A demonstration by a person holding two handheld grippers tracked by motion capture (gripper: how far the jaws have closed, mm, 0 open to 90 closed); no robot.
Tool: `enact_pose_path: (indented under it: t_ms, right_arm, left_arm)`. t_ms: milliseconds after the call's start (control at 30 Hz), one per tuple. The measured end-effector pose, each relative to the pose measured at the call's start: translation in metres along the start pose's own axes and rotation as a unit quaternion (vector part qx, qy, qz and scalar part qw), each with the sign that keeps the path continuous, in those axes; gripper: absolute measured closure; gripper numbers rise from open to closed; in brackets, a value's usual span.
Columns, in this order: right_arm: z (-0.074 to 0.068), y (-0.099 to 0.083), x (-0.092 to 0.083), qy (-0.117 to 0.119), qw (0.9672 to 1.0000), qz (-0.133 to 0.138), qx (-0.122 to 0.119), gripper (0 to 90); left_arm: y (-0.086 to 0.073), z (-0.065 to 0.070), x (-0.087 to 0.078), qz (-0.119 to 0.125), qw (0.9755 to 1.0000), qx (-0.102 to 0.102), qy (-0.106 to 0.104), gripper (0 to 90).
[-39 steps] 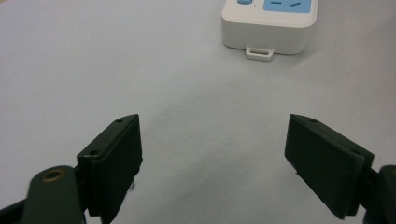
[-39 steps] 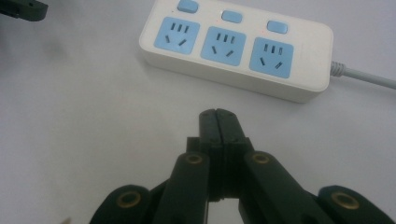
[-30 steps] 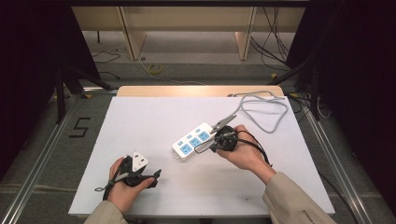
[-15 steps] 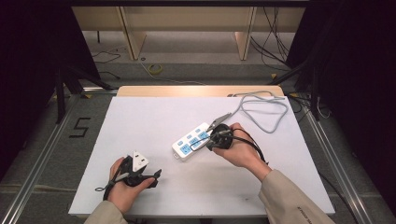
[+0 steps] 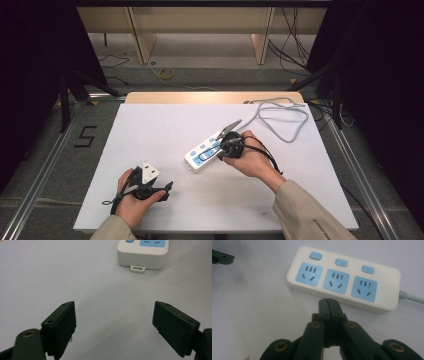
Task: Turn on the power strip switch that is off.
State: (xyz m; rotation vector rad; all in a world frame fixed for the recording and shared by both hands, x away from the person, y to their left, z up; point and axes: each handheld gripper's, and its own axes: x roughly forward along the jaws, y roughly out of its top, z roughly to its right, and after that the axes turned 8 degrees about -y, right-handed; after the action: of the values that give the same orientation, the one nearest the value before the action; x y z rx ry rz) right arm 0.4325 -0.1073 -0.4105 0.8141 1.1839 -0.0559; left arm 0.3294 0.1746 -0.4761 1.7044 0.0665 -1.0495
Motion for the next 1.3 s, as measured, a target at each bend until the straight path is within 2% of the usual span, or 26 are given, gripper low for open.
enact_pose_path:
  t_ms: [400, 867, 1300]
  right_arm:
    - [-0.003, 0.010, 0.006, 0.001, 1.0000, 0.000, 0.002, 90.0]
    - [-0.006, 0.020, 0.013, 0.003, 0.9999, -0.003, -0.009, 90.0]
    - [-0.007, 0.029, 0.023, 0.005, 1.0000, -0.007, -0.004, 90.0]
  left_arm:
    - [0.000, 0.000, 0.000, 0.000, 1.0000, 0.001, 0.000, 18.9]
    - [0.000, 0.000, 0.000, 0.001, 1.0000, 0.001, -0.001, 18.9]
    - [0.001, 0.001, 0.001, 0.000, 1.0000, 0.001, -0.003, 18.9]
